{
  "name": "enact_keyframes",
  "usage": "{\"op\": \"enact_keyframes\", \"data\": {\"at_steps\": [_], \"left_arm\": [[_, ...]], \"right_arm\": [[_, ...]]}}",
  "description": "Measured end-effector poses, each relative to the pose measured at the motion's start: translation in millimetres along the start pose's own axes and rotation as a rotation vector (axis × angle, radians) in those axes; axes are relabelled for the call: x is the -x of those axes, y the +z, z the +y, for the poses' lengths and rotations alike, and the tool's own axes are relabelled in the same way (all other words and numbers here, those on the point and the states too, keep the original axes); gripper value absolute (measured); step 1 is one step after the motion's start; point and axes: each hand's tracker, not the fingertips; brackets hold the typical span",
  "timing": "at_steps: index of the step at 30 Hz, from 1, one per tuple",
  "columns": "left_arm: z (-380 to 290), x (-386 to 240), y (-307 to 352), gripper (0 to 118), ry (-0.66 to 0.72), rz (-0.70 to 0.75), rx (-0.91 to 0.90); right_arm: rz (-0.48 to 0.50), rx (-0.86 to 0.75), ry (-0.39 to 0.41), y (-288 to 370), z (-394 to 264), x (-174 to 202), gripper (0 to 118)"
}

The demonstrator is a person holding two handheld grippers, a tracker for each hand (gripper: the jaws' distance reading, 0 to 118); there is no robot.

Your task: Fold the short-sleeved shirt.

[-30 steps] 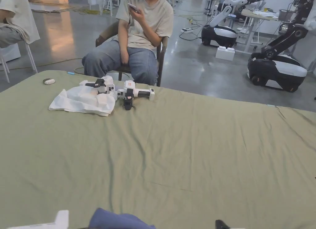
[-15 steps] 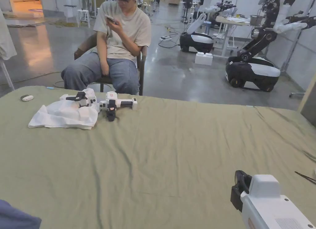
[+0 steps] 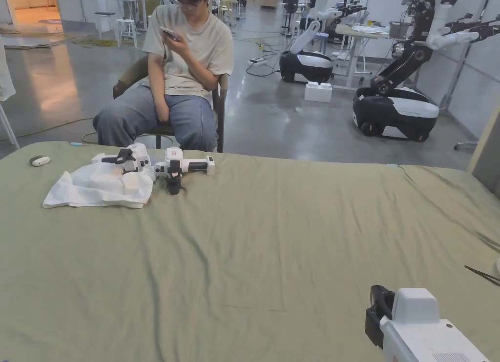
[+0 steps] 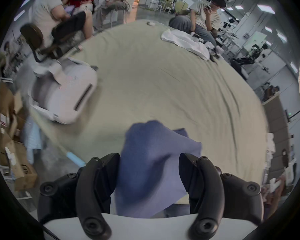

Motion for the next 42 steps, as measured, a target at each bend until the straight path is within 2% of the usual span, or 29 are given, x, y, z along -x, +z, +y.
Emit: {"op": "enact_keyframes", "data": {"at_steps": [2, 6, 11, 16, 20, 22, 27, 29, 30, 35, 36, 42], "left_arm": [[1, 3, 8, 73, -0.016, 0.068, -0.054], [-13, -15, 17, 73, -0.051, 0.059, -0.116], [-49, -79, 2, 73, -0.279, 0.126, -0.178], [-98, -153, -23, 72, -0.365, -0.038, -0.271], [-121, -208, -39, 71, -0.353, -0.140, -0.398], [-133, -239, -34, 69, -0.346, -0.184, -0.544], [-137, -297, -31, 69, -0.397, -0.156, -0.749], [-139, -322, -25, 61, -0.407, -0.164, -0.776], [-138, -327, -23, 53, -0.415, -0.173, -0.809], [-142, -357, -14, 3, -0.464, -0.132, -0.896], [-141, -358, -11, 0, -0.461, -0.144, -0.905], [-148, -373, 4, 0, -0.455, -0.147, -0.963]], "right_arm": [[0.004, 0.000, 0.000, 0, 0, 0, 0], [0.012, 0.001, -0.006, -1, 0, 1, 0], [0.024, 0.008, -0.016, -4, -5, 4, 0], [0.032, 0.009, -0.031, -4, -9, 8, 0], [0.031, 0.008, -0.041, -5, -10, 10, 0], [0.022, 0.001, -0.046, -6, -8, 12, 0], [0.000, -0.032, -0.068, -4, -2, 15, 0], [-0.010, -0.055, -0.071, -3, 2, 18, 0], [-0.013, -0.065, -0.075, -2, 4, 19, 0], [-0.037, -0.117, -0.095, 3, 9, 24, 0], [-0.042, -0.128, -0.101, 4, 10, 24, 0], [-0.056, -0.159, -0.139, 12, 9, 25, 0]]}}
